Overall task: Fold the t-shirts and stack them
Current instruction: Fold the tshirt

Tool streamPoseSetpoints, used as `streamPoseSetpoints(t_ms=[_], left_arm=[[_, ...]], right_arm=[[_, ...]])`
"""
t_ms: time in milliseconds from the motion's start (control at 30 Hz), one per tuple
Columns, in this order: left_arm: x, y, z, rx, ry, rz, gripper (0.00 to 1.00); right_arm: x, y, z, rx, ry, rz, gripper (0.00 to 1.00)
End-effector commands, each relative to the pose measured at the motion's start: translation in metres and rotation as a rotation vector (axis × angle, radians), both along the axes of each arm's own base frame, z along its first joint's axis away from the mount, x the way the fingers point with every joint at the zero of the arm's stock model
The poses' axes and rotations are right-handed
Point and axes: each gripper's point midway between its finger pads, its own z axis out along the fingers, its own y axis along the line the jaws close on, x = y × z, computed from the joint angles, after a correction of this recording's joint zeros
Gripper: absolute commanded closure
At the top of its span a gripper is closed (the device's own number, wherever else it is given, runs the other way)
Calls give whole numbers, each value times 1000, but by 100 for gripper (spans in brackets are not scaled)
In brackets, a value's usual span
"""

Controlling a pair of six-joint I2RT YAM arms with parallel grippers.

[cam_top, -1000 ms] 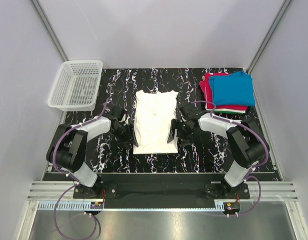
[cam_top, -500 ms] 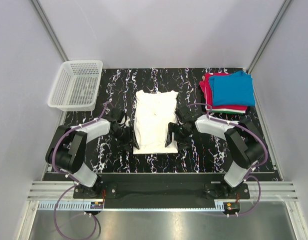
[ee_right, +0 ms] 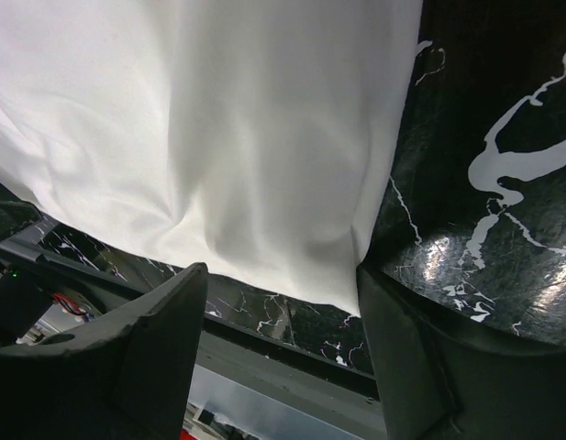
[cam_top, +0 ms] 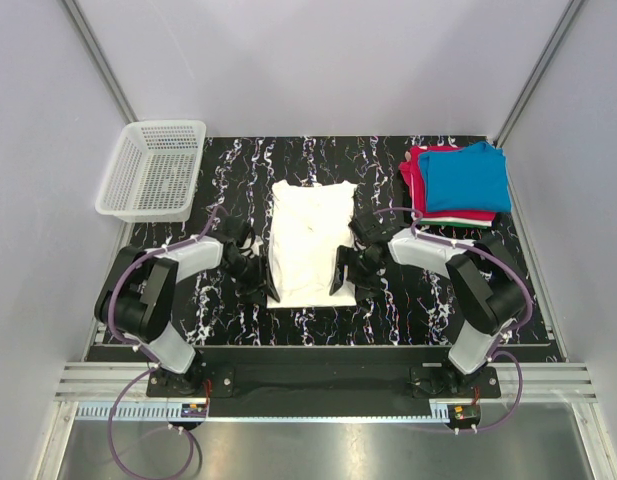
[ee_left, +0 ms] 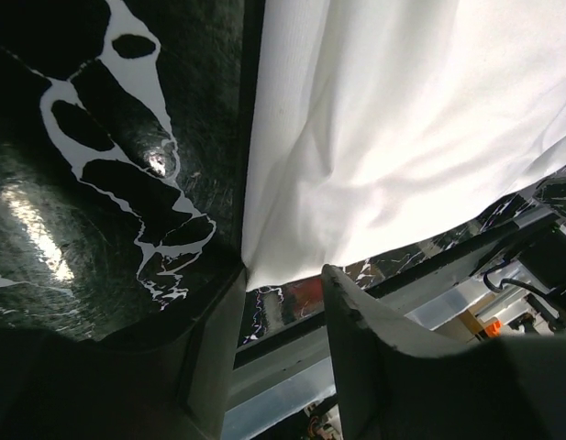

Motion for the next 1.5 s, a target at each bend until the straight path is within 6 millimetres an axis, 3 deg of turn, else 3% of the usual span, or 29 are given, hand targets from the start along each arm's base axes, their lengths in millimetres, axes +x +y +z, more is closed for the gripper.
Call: streamPoseSetpoints(t_ms=[0,167,200,267,300,400,600,1100,1467], left_arm=[[-10,23,-34,142,26,-29,59],[-9,23,-35,149,21,-31,81],[-9,23,-35,148,20,-30,87],[-7,23,-35,146,19,-29,90],[-8,22,-35,147,19,-32,90],[-7,22,-35,144,25,-36,100],[1,19,-24,130,-11,-36,100],[44,15,25,133,-155,-18,100],[62,11,41,110,-187,-10,100]], right_arm=[[-26,-28,-48,-169,84,17,32],[-23,-26,-49,-168,81,12,54],[-22,-25,-49,-167,80,11,65],[-21,-25,-49,-168,78,7,72],[-21,-24,-49,-166,78,7,83],[-20,-25,-49,-170,75,6,100],[-12,-23,-38,-163,27,0,100],[24,-20,13,-176,-108,3,100],[45,-22,37,-156,-152,-3,100]])
